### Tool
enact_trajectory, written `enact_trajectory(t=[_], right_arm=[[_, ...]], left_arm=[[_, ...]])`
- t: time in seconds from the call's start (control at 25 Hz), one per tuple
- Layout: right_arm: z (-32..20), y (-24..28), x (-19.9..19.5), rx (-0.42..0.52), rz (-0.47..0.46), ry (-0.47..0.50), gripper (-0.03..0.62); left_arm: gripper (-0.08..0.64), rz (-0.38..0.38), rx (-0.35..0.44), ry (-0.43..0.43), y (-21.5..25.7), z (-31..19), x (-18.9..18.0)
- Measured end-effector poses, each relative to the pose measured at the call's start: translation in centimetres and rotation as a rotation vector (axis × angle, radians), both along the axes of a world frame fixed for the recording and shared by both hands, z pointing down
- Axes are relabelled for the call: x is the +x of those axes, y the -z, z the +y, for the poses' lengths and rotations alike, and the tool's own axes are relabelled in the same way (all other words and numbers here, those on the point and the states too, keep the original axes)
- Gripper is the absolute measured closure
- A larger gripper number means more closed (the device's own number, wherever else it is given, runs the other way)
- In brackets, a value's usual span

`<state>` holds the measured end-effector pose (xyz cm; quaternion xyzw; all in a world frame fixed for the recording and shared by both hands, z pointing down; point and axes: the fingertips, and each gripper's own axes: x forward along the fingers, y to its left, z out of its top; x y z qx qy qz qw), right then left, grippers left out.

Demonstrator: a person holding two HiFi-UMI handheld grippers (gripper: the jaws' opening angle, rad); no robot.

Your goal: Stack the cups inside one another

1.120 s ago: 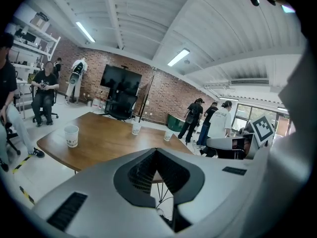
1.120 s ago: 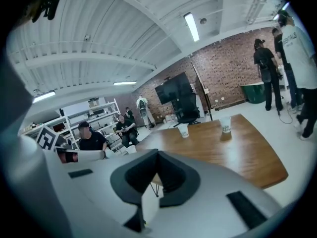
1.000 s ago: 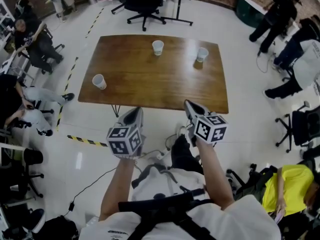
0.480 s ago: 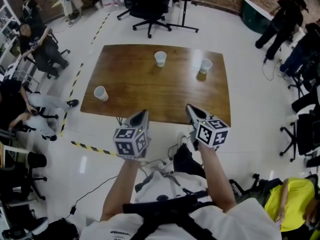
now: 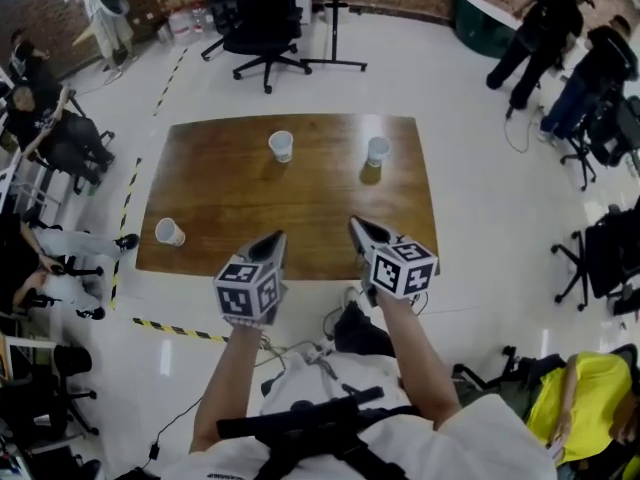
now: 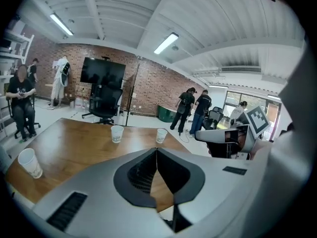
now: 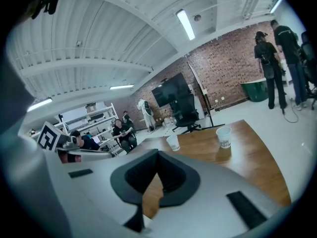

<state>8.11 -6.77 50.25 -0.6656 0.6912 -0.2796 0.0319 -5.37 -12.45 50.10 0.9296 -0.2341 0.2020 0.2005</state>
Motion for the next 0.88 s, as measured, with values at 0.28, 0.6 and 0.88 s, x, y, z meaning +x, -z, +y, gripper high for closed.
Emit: enact_trajectory(t=[0.28,0.6,0.88], right_arm=[[-1.1,-1.0,6.1,-0.014,-0.027,-0.075,0.580],[-0.9,-1.4,13.4,-0.028,-0.023,-0.153,0.580],[-0.8,-2.4,18.0,-0.048,-0.033,-0.198,0.580]], left_arm=[[0.499,-0.047,0.014,-0.144,-0.3,-2.2,8.5],[0.435,-0.138,0.079,-0.291,-1.1,-3.8,18.3],[0.419,-0.232,0.151,-0.423,-2.2,-4.3,25.9]])
